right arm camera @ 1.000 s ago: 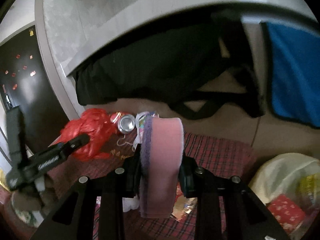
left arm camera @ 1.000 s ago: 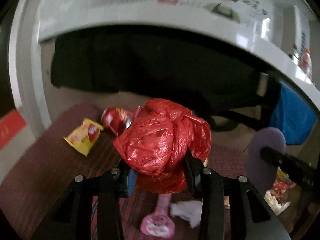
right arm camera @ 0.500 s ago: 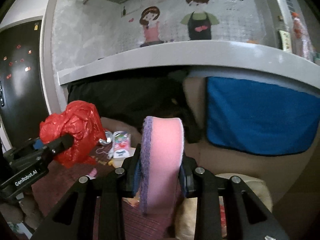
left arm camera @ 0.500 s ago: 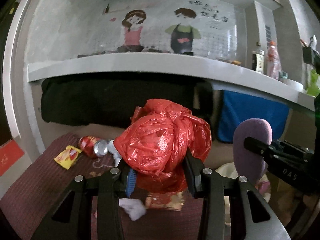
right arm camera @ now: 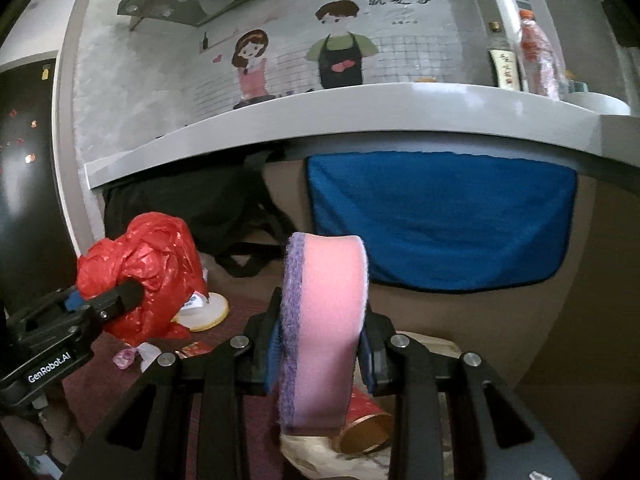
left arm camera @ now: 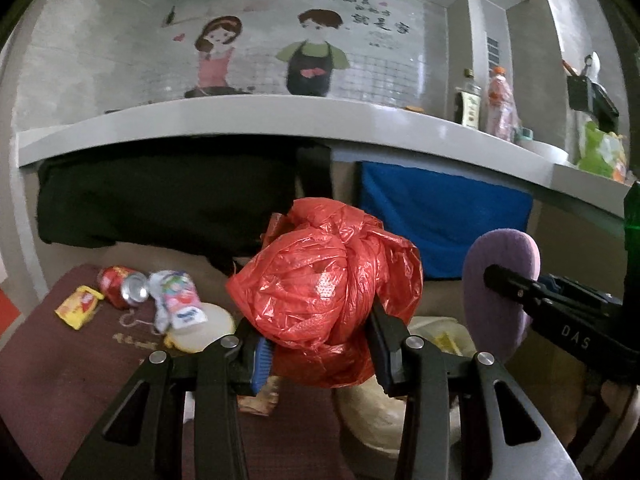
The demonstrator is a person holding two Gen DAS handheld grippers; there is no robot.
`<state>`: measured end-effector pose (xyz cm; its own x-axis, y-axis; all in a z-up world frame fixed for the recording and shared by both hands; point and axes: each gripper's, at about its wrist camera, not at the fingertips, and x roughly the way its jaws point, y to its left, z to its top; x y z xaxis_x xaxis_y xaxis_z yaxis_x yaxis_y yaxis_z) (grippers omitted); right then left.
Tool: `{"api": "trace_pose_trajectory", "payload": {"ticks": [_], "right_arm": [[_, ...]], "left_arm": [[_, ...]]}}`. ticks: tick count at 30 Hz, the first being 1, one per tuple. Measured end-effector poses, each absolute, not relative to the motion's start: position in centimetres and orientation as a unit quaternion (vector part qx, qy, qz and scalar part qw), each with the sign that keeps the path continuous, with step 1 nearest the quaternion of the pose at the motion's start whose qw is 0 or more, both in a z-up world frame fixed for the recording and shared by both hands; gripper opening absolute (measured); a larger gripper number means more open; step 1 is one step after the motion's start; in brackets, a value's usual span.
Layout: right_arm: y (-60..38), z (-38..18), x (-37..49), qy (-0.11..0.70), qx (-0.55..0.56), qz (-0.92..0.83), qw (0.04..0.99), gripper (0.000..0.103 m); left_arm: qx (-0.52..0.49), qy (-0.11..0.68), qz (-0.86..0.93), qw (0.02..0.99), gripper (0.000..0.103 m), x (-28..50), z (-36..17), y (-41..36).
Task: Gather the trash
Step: 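Lift the red bag and purple sponge and carry both over the bin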
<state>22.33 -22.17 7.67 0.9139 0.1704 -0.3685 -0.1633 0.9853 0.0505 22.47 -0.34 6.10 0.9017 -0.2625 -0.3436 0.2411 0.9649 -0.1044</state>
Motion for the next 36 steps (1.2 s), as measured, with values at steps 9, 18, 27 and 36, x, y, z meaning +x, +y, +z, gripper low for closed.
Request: {"api": "trace_pose_trajectory", "payload": {"ticks": [9, 18, 27, 36], "right_arm": [[-25.2, 6.8, 22.5, 0.193, 0.020, 0.063, 0.979, 0.029], [-27.0, 5.6, 23.8, 0.205, 0.033, 0.059, 0.976, 0.029], [-28.4, 4.4, 24.7, 0.212, 0.046, 0.059, 0.974, 0.029], [-29.4, 2.2, 26.9, 0.235, 0.056, 0.053, 0.969, 0.029]], "left_arm": [[-0.030, 0.193, -0.151, 0.969, 0.042, 23.8, 5.2, -3.6], [-0.036, 0.210, -0.120, 0.970, 0.042, 25.3, 3.4, -5.4], [-0.035, 0.231, -0.139, 0.962, 0.042, 26.5, 2.1, -6.5], [-0.037, 0.268, -0.171, 0.947, 0.042, 29.5, 0.0, -8.1]]}}
